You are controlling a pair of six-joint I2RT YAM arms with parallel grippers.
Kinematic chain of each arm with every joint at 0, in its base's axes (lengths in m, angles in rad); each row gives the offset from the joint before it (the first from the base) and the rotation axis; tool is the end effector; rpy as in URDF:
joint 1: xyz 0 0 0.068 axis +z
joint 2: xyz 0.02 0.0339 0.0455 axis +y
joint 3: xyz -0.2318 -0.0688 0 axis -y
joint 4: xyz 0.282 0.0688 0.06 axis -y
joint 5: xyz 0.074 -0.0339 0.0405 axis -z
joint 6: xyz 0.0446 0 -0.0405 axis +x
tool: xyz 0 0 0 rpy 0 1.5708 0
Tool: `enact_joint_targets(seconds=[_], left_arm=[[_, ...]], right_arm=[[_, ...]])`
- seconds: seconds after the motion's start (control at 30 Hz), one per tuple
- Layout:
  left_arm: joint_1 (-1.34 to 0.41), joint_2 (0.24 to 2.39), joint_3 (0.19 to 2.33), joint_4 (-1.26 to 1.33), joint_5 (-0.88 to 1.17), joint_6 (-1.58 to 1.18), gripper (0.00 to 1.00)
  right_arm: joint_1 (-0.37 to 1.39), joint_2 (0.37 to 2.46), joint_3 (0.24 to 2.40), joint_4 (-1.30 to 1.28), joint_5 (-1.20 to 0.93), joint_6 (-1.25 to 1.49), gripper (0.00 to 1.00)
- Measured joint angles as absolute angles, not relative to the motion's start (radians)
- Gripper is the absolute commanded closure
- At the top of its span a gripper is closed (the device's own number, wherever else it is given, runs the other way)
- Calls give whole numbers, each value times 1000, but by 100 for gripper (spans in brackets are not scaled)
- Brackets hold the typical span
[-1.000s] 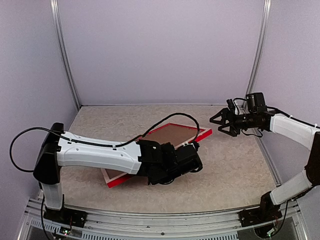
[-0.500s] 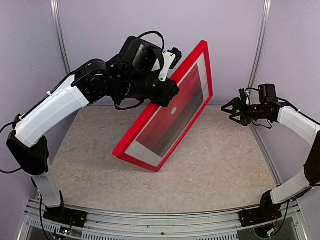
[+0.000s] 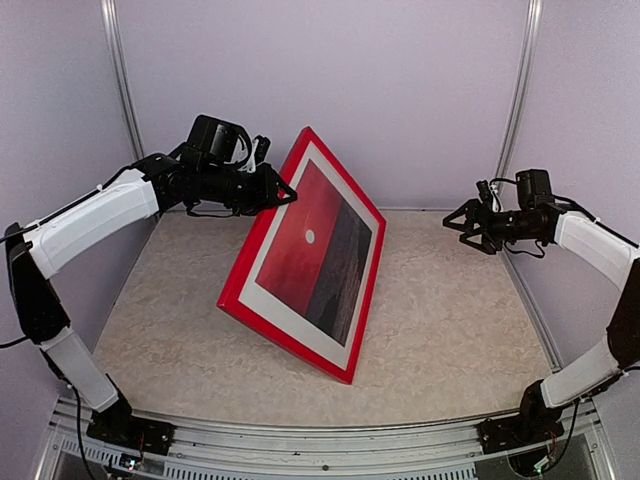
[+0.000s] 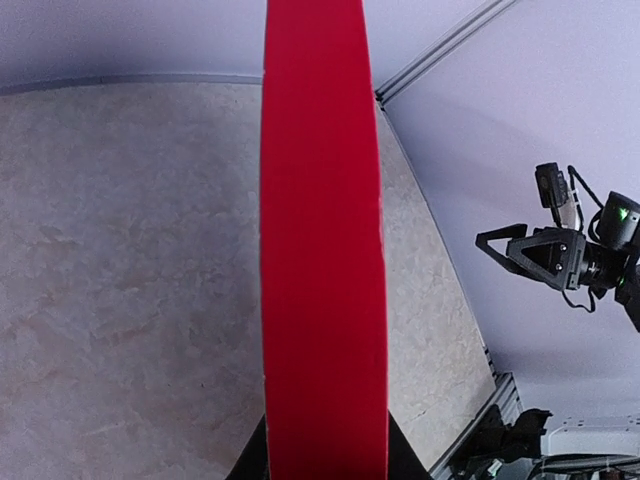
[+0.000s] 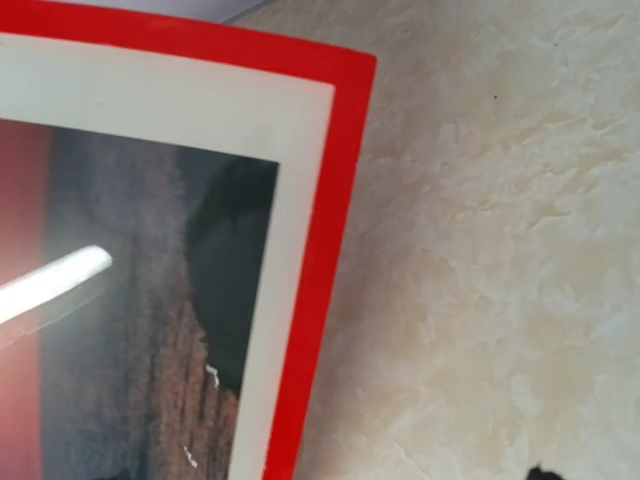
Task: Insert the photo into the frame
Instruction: Turn over the photo frame, then place the photo frame at the center of the board.
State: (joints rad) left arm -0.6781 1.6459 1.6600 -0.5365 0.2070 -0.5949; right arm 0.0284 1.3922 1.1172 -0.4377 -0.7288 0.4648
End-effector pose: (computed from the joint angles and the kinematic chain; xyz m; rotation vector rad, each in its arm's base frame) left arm 0.3217 -0.2709 0.3499 0.2269 2.2260 -0.9541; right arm 0.3467 0.0396 0.2526 0.1041 2.2896 1.0873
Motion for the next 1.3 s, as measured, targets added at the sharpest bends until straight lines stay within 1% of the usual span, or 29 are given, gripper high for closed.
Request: enact_joint_targets(seconds=[0.23, 0.53, 0.7, 0.9, 1.03, 1.13, 1.23, 1.3], left_arm=[[-614, 1629, 1472, -361, 349, -727, 100], [-548, 1630, 1308, -212, 436, -843, 94], [-546, 1639, 1260, -138, 451, -880, 88], [-547, 1654, 1230, -93, 461, -905, 73], [-546, 1658, 1213, -51, 471, -919, 66], [-546, 1659, 1206, -31, 475, -920, 56], [-546, 1659, 1198, -22, 474, -915, 42], [-546, 1659, 1195, -25, 466, -907, 37]], right_arm=[[28, 1392, 1079, -426, -736, 464, 12], [41, 1406, 957, -345, -747, 484, 11], [107, 1464, 895, -268, -744, 511, 12], [201, 1576, 863, -159, -739, 556, 12], [252, 1649, 862, -90, -735, 579, 13], [282, 1704, 863, -53, -731, 593, 13], [296, 1736, 863, -41, -724, 601, 13], [300, 1747, 863, -27, -719, 604, 13]])
